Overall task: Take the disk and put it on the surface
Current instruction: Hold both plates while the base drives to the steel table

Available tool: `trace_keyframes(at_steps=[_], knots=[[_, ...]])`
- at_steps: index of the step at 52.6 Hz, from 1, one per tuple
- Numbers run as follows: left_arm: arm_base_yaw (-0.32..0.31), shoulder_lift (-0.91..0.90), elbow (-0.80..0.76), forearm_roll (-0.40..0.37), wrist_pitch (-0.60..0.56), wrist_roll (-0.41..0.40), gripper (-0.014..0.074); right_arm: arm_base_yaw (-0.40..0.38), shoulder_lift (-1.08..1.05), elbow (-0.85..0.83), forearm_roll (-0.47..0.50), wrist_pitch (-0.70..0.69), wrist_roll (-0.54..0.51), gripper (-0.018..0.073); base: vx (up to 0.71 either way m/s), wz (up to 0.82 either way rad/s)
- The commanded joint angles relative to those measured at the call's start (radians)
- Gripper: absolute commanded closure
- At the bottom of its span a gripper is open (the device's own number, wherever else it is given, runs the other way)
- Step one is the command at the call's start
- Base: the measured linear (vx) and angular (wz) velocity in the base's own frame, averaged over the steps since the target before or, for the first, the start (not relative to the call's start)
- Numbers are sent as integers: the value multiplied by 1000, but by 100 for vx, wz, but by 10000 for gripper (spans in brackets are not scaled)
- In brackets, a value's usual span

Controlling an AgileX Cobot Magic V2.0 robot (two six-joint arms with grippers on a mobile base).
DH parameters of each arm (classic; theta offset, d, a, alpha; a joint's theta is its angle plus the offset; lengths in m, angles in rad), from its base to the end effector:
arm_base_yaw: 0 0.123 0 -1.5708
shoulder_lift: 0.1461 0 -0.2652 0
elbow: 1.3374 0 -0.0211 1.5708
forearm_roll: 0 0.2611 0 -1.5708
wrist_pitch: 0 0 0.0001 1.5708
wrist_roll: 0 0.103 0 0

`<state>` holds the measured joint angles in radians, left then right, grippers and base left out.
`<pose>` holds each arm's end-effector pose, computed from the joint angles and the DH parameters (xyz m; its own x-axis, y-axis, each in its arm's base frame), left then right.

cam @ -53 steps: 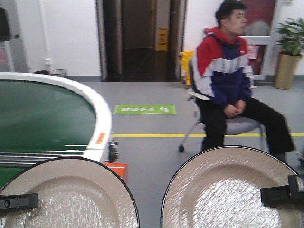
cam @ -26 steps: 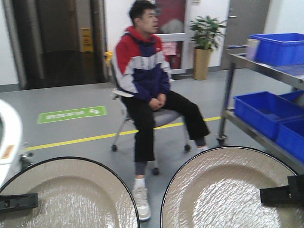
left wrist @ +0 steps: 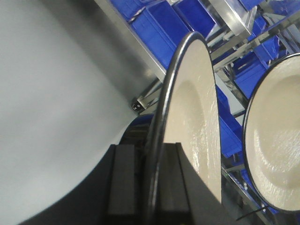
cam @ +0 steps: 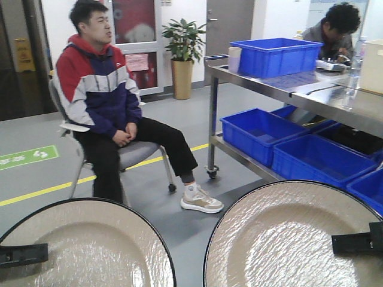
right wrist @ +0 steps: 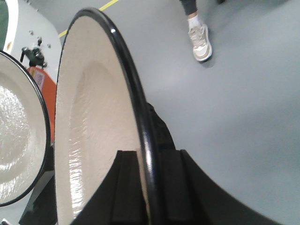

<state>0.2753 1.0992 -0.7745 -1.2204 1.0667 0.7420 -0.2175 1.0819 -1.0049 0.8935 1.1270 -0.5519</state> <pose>0.2299 -0.0231 0.2916 -0.7472 -0.3175 -0.5839 0.2700 0.6578 -0.7032 0.2270 0.0241 0.3387 -0.7539 0.1219 -0.6456 -0.3146 0.7957 0.5176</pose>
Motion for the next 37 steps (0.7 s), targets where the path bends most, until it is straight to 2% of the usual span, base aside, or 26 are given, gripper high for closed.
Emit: trace_keyframes(at_steps=[1, 23, 37], knots=[[-6, -21, -30, -131, 12, -10, 601, -4, -37, -32, 107, -27, 4, 568, 15, -27], [-6, -21, -30, -131, 12, -10, 601, -3, -116, -32, 110, -23, 4, 568, 19, -18], [-6, -21, -30, -130, 12, -10, 601, 45, -17, -32, 111, 8, 4, 568, 22, -8]])
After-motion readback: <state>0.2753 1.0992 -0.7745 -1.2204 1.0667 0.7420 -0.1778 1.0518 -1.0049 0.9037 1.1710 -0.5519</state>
